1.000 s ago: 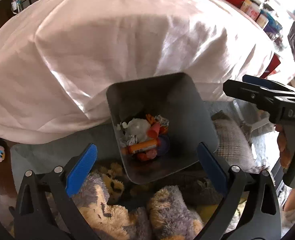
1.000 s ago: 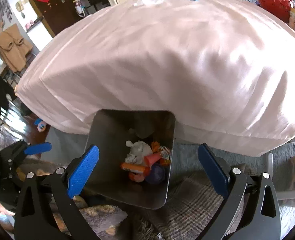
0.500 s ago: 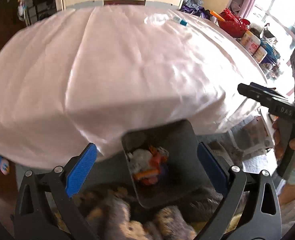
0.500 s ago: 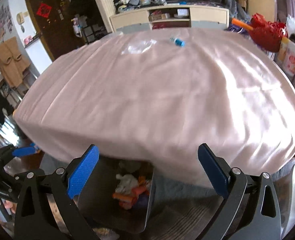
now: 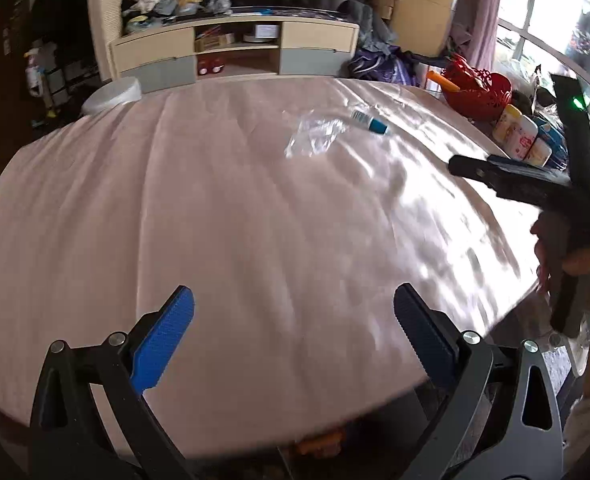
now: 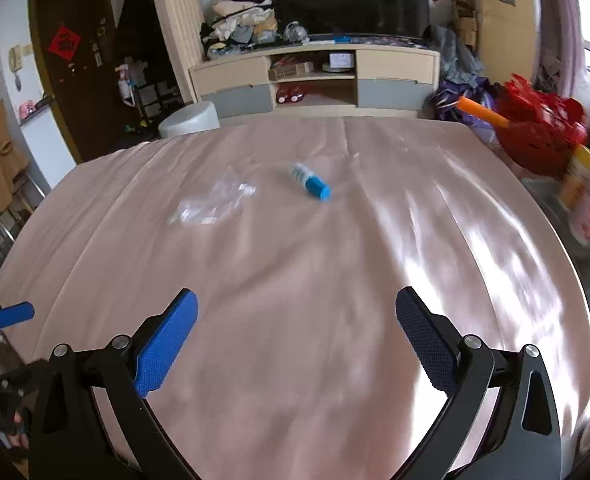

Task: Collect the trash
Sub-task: 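Grasp the blue-capped bottle with the right gripper while the left grasps the clear bag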

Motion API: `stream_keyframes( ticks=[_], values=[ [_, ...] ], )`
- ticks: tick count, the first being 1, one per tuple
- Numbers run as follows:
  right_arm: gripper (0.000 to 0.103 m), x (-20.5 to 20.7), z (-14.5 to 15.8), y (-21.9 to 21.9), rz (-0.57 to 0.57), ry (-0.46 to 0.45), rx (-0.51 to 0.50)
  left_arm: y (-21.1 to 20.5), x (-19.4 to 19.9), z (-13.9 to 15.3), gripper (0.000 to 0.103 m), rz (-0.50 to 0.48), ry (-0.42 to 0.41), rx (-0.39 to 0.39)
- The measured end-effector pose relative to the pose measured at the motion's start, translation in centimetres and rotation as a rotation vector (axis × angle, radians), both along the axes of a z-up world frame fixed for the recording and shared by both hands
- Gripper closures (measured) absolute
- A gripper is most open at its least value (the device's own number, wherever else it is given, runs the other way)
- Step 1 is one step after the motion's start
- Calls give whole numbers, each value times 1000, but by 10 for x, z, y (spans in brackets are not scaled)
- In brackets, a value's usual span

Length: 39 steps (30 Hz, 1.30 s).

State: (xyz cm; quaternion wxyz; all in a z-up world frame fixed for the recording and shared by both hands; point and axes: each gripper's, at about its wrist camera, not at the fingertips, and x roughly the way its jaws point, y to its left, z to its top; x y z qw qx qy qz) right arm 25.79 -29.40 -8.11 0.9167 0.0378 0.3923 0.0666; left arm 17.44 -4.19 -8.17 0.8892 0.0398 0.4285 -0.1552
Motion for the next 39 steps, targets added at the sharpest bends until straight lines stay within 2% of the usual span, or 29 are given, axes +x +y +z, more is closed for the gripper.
stream_keyframes(
  ticks=[4, 10, 13, 19, 22, 26, 28, 30, 32, 36, 39],
  values=[
    [4, 47, 0, -4, -19, 30, -53, -17, 45, -9, 8, -6, 25, 98],
    [7, 108, -13, -5, -9, 85, -15, -27, 96, -16, 8, -21, 60, 63],
    [21, 127, -16, -1, 8, 96, -13, -41, 120, -17, 8, -52, 47, 58],
    [41, 148, -27, 9, 54, 145, 2, -60, 160, -27, 12, -62, 52, 59],
    [47, 151, -29, 13, 84, 153, -3, -66, 175, -36, 18, -67, 70, 56],
    [55, 150, -36, 16, 121, 175, -20, -72, 192, -46, 34, -85, 97, 42],
    [70, 149, -41, 20, 130, 189, -42, -74, 195, -46, 38, -93, 80, 54],
    [77, 148, -41, 20, 127, 173, -61, -78, 196, -44, 51, -107, 69, 58],
    [80, 149, -42, 16, 115, 172, -51, -82, 198, -44, 63, -125, 58, 64],
    [82, 145, -41, 16, 72, 175, -76, -83, 193, -41, 65, -137, 36, 89],
    [82, 136, -31, 14, 81, 168, -30, -76, 181, -32, 65, -131, 21, 86]
  ],
)
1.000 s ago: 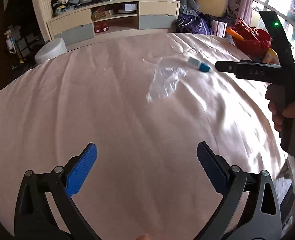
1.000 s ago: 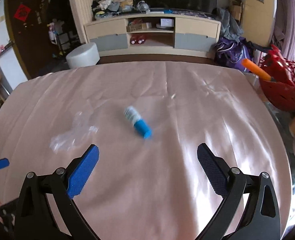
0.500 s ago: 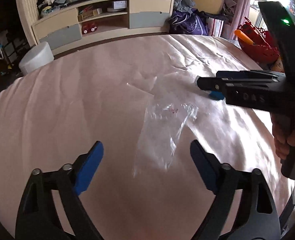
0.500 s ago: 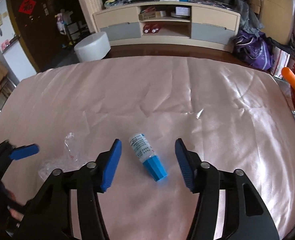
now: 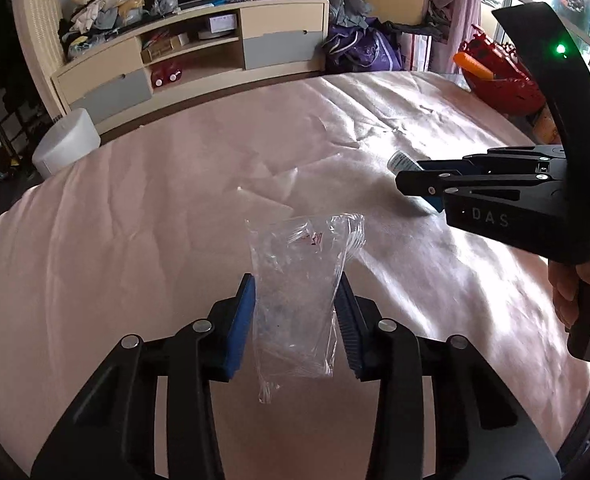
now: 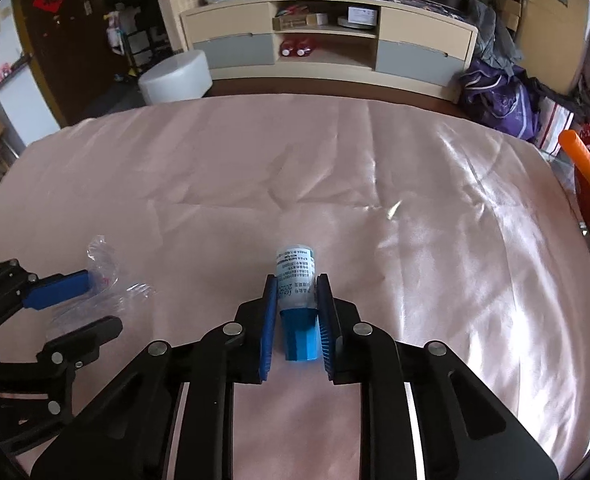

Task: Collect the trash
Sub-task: 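Grasp the blue-capped bottle with the right gripper while the left grasps the clear bag, then carry the clear bag and blue-capped bottle into the black bin and open both grippers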

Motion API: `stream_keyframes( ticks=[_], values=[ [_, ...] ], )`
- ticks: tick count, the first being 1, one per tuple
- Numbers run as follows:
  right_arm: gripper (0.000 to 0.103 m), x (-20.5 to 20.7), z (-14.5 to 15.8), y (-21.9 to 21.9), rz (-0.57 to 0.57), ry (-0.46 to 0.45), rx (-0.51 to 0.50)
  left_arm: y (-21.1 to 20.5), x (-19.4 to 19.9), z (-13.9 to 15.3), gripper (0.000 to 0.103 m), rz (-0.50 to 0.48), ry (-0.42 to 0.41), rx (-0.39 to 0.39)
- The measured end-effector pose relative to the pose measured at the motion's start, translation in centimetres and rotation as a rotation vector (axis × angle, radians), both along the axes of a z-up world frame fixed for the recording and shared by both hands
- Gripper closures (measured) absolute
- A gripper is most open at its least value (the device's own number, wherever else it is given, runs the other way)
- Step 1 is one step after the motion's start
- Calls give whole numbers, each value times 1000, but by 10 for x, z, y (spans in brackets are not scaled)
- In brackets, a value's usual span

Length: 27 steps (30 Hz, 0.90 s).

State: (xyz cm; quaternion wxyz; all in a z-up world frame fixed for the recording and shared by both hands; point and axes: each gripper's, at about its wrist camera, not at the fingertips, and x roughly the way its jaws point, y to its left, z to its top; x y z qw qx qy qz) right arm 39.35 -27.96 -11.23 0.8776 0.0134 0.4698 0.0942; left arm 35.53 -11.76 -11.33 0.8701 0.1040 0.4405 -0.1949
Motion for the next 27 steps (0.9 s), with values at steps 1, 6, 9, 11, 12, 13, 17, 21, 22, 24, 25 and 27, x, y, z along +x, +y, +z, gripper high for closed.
stream_keyframes(
  ticks=[1, 6, 9, 11, 12, 13, 17, 21, 22, 24, 25, 27],
  values=[
    [82, -4, 5, 0, 3, -10, 9, 5, -7, 6, 65, 4, -10, 0],
    [82, -42, 38, 7, 27, -66, -1, 25, -43, 35, 65, 24, -60, 1],
    [82, -73, 57, 15, 52, -96, -11, 40, -74, 53, 65, 28, -81, -9],
    [82, -98, 68, 23, 71, -118, -16, 50, -98, 64, 65, 32, -96, -12],
    [82, -107, 72, 26, 79, -123, -18, 53, -105, 68, 65, 34, -101, -16],
    [82, -118, 76, 29, 87, -128, -20, 59, -119, 75, 65, 40, -108, -28],
    [82, -159, 92, 44, 116, -153, -8, 77, -163, 94, 65, 58, -122, -62],
    [82, -208, 105, 57, 154, -182, 22, 90, -216, 105, 65, 77, -147, -68],
    [82, -218, 106, 61, 164, -186, 24, 93, -223, 105, 64, 84, -149, -69],
    [82, -241, 105, 69, 188, -190, 33, 99, -249, 104, 65, 111, -147, -76],
    [82, -251, 104, 72, 200, -189, 38, 100, -257, 104, 65, 116, -146, -80],
    [82, -274, 98, 78, 225, -182, 62, 102, -280, 101, 65, 127, -140, -93]
  ],
)
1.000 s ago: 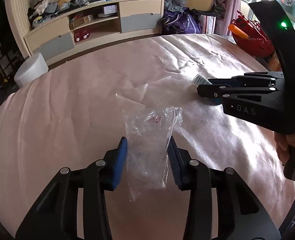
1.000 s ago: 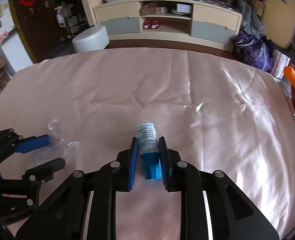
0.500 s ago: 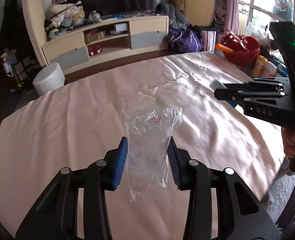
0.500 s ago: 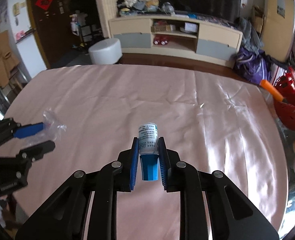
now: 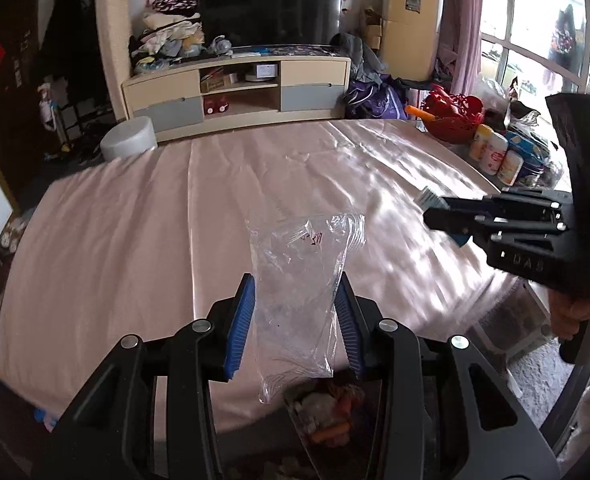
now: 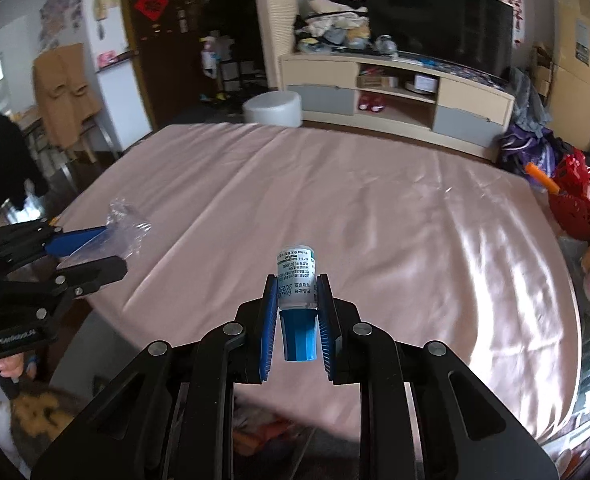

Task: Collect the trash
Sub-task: 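Carry the clear bag and blue-capped bottle into the black bin and open both grippers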

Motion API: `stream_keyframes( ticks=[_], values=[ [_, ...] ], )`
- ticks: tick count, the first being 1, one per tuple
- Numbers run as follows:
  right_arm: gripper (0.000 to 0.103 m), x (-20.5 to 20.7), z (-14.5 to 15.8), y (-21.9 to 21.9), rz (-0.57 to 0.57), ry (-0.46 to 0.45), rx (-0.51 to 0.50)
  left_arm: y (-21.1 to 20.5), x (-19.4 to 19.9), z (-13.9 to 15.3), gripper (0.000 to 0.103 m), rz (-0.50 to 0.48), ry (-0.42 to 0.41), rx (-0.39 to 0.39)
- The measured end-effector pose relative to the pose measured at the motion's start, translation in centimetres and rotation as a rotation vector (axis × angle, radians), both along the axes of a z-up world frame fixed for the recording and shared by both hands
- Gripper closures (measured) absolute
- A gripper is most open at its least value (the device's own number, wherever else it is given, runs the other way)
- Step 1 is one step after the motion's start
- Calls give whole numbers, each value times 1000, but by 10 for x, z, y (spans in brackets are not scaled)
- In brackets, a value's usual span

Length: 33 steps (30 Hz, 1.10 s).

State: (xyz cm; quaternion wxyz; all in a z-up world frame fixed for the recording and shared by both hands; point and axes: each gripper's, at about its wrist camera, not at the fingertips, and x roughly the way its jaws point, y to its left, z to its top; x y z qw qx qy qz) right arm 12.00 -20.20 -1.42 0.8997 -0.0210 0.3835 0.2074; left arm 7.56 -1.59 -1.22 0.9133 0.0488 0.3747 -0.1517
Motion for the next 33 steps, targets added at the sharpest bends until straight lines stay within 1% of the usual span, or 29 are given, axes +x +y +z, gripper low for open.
stream_keyframes(
  ticks=[3, 5, 8, 11, 13, 16, 20, 22, 24, 25, 27, 30, 33],
  values=[
    [82, -26, -10, 5, 20, 9, 27, 2, -29, -8, 65, 5, 19, -27],
    [82, -39, -18, 8, 19, 7, 26, 3, -46, -18, 65, 16, 35, -54],
    [82, -61, -35, 14, 6, -3, -2, 6, -67, -44, 65, 42, 76, -98],
    [82, -78, -56, 16, -7, 14, 15, 6, -80, -75, 64, 80, 117, -118],
    [82, -87, -67, 19, -19, 23, 21, 4, -86, -94, 65, 90, 149, -128],
    [82, -94, -88, 21, -35, 50, 37, -4, -94, -113, 64, 90, 155, -94],
    [82, -96, -116, 20, -62, 92, 49, -7, -99, -128, 65, 62, 167, -86],
    [82, -99, -126, 19, -86, 108, 51, -10, -99, -141, 65, 50, 187, -76],
    [82, -99, -136, 17, -107, 122, 47, -12, -96, -160, 65, 41, 239, -58],
    [81, -99, -139, 17, -116, 126, 47, -12, -94, -166, 65, 37, 266, -61],
    [81, -99, -146, 17, -134, 137, 51, -10, -92, -171, 65, 35, 289, -76],
    [80, -97, -157, 17, -143, 169, 64, -5, -91, -174, 65, 50, 304, -98],
    [81, -98, -160, 17, -139, 175, 79, -5, -90, -178, 64, 49, 323, -111]
  ],
)
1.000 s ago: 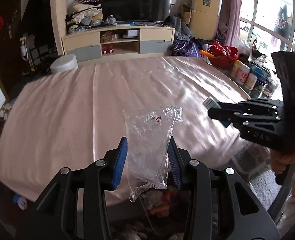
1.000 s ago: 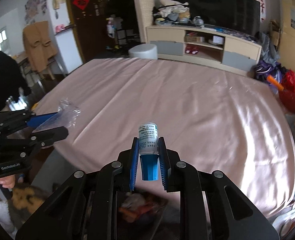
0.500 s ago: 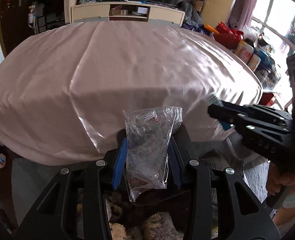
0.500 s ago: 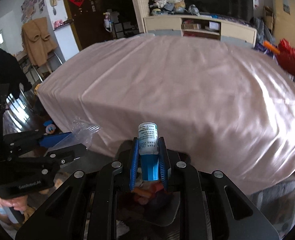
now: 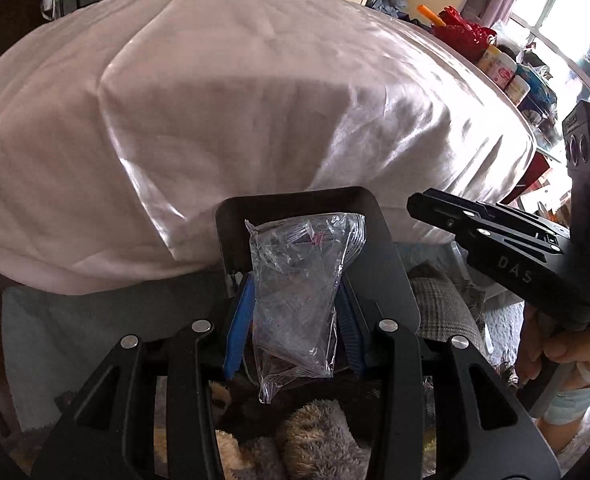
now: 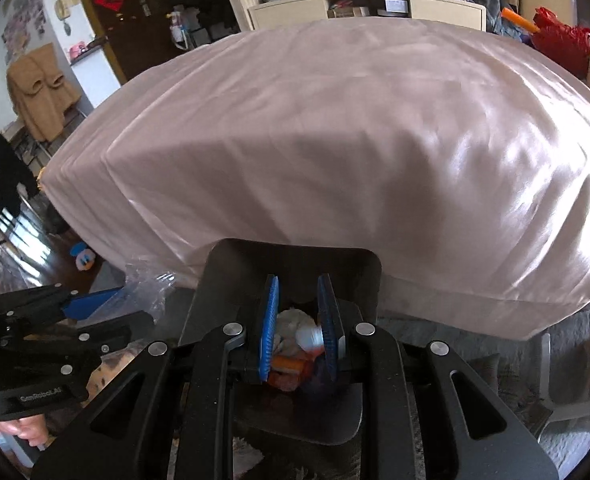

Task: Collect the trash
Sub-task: 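Carry the clear bag and blue-capped bottle into the black bin and open both grippers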

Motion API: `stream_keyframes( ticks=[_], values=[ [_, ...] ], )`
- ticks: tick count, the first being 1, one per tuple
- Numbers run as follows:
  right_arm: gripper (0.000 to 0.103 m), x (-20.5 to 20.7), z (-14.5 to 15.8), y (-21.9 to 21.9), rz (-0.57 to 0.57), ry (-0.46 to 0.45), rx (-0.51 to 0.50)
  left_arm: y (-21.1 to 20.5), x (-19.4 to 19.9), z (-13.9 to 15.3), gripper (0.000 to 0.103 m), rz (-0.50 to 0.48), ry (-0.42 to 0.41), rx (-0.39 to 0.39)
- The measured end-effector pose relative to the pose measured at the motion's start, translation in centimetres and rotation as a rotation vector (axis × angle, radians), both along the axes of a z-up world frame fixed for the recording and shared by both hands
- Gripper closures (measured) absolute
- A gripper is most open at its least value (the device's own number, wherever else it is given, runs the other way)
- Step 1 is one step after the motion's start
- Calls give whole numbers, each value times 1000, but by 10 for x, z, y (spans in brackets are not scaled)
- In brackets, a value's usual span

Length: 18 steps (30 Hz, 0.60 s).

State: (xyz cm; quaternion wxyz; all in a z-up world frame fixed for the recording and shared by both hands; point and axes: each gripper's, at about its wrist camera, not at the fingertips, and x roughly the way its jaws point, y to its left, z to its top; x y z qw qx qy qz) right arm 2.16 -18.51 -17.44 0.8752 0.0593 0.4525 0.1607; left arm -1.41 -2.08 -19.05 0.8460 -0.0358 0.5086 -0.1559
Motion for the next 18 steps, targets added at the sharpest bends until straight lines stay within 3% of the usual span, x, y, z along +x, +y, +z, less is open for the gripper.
stream_keyframes(
  ticks=[2, 4, 5, 7, 9, 11, 13, 18],
  values=[
    [81, 1, 1, 1, -2, 1, 6, 0, 0, -2, 64, -1, 6, 5],
    [79, 2, 1, -4, -18, -1, 0, 0, 1, -3, 49, -7, 12, 6],
    [74, 2, 2, -4, -25, 1, 1, 0, 1, -2, 35, -6, 7, 12],
    [35, 0, 5, -5, -44, -10, -1, -2, 0, 1, 26, -3, -16, 39],
    [27, -3, 8, -7, -67, -32, -20, -4, -2, 2, 17, 3, -28, 60],
    [23, -3, 10, -11, -82, -34, -27, -5, -2, 5, 13, 8, -32, 65],
    [8, -4, 13, -16, -106, -41, -33, -7, -4, 9, 8, 8, -50, 74],
    [4, -8, 21, -22, -142, -62, -55, -11, -10, 22, 8, -7, -108, 102]
  ],
)
